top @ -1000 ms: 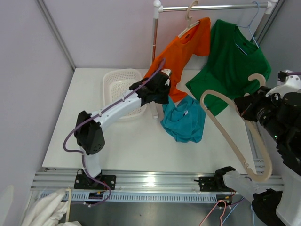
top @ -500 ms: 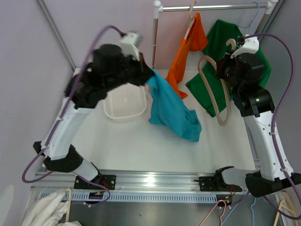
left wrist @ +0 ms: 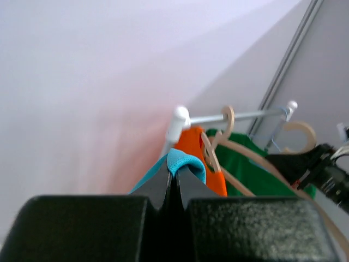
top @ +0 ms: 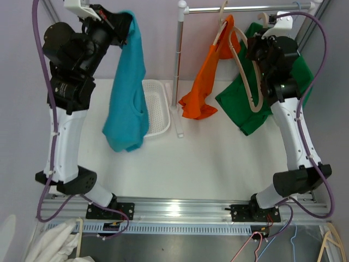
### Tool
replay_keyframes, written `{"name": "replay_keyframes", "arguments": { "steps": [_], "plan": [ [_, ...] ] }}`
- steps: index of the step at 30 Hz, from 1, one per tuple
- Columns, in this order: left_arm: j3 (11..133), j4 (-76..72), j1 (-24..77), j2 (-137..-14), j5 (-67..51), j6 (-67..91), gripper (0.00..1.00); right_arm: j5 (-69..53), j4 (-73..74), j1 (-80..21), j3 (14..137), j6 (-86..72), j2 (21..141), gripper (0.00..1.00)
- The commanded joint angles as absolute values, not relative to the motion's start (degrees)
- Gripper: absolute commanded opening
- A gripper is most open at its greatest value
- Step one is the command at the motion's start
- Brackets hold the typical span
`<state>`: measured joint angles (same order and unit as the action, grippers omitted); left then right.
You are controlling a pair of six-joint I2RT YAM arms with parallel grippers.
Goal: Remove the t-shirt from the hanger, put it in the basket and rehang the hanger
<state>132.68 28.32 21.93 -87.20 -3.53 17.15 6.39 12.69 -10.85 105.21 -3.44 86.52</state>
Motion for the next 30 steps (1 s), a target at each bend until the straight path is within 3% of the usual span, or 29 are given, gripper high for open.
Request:
{"name": "replay_keyframes", "arguments": {
  "steps": [1, 3, 12, 21, 25, 30],
  "plan": [
    [143.0, 18.3, 19.5, -94.2, -6.5, 14.9, 0.01, 2.2, 6.3, -10.3, 111.4, -1.7, 91.7, 0.0],
    [147.2, 16.2, 17.9, -98.3, -8.1, 16.4, 0.01, 1.1, 5.3, -10.3, 113.5, -1.5, 94.9, 0.0],
    [142.8, 6.2, 9.9, -101.9, -11.7, 22.6, 0.01, 0.7, 2.9, -10.1, 125.2, -0.5, 106.1, 0.0],
    [138.8, 6.3, 8.4, -105.7, -15.6, 27.1, 0.01, 1.2, -2.6, -10.4, 126.6, -0.4, 108.5, 0.0],
    [130.7, 11.8, 8.5, -107.2, -14.4, 31.5, 0.01, 0.7, 2.9, -10.4, 135.3, -0.4, 114.4, 0.0],
    [108.1, 19.2, 8.6, -107.8, -9.0, 40.3, 0.01, 0.7, 5.0, -10.4, 137.7, -1.0, 117.6, 0.0]
  ]
}}
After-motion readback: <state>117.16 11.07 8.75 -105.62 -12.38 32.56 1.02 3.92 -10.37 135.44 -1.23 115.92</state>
